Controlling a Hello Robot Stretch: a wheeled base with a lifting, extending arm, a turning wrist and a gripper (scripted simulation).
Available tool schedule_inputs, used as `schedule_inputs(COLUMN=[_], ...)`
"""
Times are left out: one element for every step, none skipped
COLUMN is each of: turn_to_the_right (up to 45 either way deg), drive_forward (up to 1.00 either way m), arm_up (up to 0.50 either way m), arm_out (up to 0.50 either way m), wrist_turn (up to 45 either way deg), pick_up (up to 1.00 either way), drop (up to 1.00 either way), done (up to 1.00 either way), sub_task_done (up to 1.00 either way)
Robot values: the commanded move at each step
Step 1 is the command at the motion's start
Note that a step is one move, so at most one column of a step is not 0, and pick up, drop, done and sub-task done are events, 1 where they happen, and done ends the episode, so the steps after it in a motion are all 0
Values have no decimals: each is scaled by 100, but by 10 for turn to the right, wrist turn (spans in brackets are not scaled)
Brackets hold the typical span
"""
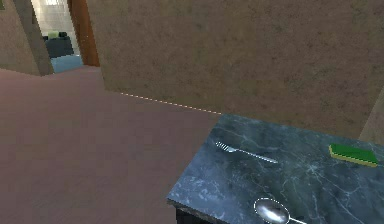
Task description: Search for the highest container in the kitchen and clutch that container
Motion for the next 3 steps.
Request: schedule_inputs(turn_to_the_right=[0,0,0], drive_forward=[0,0,0], arm_up=[0,8,0], arm_out=[0,0,0], wrist_turn=[0,0,0], pick_up=[100,0,0], drop=[0,0,0], done=[0,0,100], sub_task_done=[0,0,0])
